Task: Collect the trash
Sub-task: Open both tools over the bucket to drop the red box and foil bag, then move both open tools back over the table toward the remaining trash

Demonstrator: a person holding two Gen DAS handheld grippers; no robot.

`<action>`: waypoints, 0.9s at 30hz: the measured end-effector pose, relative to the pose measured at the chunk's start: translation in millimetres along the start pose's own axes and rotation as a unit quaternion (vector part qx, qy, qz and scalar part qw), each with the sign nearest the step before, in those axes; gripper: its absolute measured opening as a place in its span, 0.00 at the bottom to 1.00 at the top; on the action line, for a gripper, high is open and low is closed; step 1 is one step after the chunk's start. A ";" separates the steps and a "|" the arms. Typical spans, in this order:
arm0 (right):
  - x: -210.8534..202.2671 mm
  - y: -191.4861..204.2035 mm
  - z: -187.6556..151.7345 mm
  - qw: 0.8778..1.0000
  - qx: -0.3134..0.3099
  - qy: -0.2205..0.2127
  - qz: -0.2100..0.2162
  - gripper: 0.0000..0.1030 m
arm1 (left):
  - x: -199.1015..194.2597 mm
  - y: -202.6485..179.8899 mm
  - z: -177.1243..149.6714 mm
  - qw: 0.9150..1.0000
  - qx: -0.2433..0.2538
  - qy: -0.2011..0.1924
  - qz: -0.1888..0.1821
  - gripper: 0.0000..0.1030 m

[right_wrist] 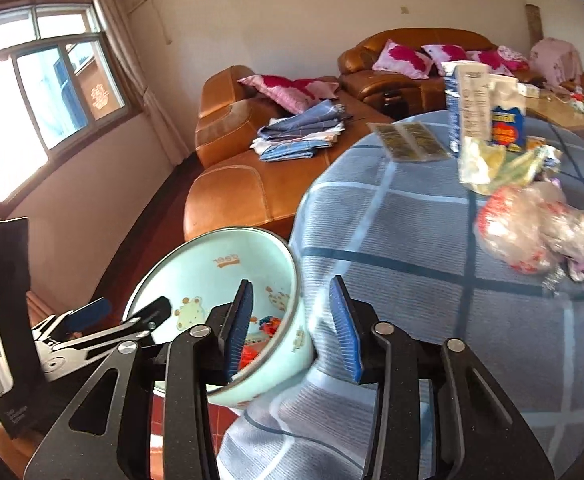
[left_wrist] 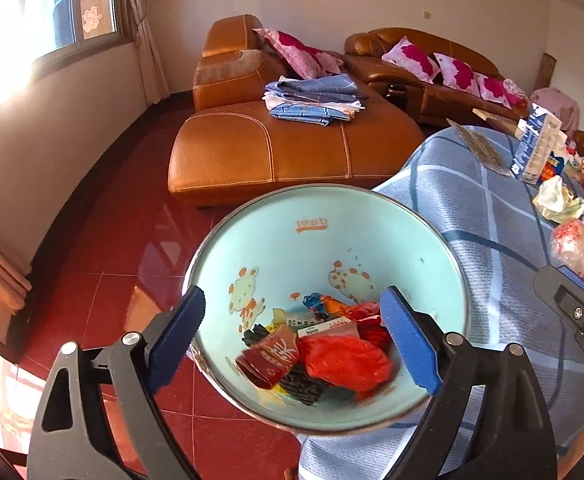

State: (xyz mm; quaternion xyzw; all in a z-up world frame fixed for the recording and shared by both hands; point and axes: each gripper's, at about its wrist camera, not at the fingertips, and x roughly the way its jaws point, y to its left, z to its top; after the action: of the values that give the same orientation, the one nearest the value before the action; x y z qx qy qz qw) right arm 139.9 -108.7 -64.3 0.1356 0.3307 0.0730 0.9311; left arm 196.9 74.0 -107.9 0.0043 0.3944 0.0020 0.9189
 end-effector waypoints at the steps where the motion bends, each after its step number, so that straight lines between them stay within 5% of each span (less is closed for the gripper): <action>1: -3.1 -3.0 -1.4 1.000 0.003 -0.002 -0.003 0.42 | -2.0 -1.3 -0.6 1.000 0.001 0.000 0.000 0.86; 27: -87.3 -86.8 -23.1 0.994 0.079 -0.037 -0.059 0.42 | -55.4 -70.9 -29.0 0.999 0.029 0.003 -0.032 0.92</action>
State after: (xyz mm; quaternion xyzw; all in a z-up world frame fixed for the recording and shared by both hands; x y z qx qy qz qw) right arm 61.9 -206.3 -55.5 0.1916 0.3078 -0.0134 0.9319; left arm 137.8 2.9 -88.4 0.0186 0.3969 -0.0386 0.9169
